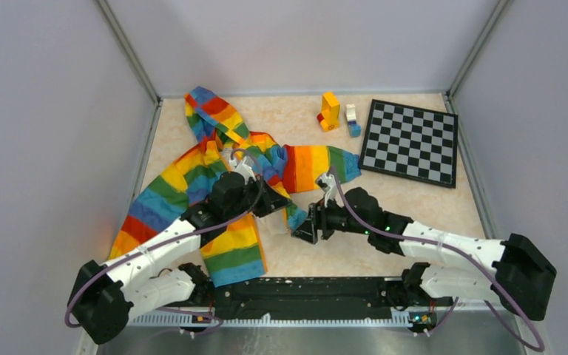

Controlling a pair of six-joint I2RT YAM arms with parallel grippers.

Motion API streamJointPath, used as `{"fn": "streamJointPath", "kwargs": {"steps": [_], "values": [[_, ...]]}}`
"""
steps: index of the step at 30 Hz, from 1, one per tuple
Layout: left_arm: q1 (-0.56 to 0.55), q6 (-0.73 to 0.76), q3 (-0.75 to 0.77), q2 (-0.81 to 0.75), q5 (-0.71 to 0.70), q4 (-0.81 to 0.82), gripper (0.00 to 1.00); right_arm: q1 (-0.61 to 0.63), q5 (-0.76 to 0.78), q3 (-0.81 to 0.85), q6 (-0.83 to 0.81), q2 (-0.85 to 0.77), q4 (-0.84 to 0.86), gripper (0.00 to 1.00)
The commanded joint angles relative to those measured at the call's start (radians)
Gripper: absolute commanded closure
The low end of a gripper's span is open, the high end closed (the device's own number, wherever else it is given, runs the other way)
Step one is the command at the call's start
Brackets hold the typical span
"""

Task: Zip up the jacket

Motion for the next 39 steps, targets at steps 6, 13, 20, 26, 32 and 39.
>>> {"fn": "streamJointPath", "kwargs": {"steps": [6,13,20,26,32,39], "values": [[0.004,-0.011,0.089,0.023,0.004,-0.052,1.00,0.093,0.356,0.186,-0.050,-0.013,-0.253,0.37],[0.004,-0.013,0.103,0.044,0.032,-0.028,1.00,0.091,0.322,0.239,-0.015,0.086,-0.175,0.38],[0.004,0.006,0.099,0.052,0.023,-0.049,1.00,0.086,0.252,0.222,0.042,0.082,-0.089,0.33],[0.004,0.005,0.105,0.044,0.043,-0.044,1.00,0.080,0.271,0.194,0.081,0.115,-0.003,0.43],[0.004,0.017,0.112,0.020,0.028,-0.058,1.00,0.060,0.249,0.137,0.052,0.105,0.108,0.80],[0.004,0.041,0.116,0.021,0.024,-0.055,1.00,-0.027,0.044,0.055,0.114,0.127,0.317,1.00]]}}
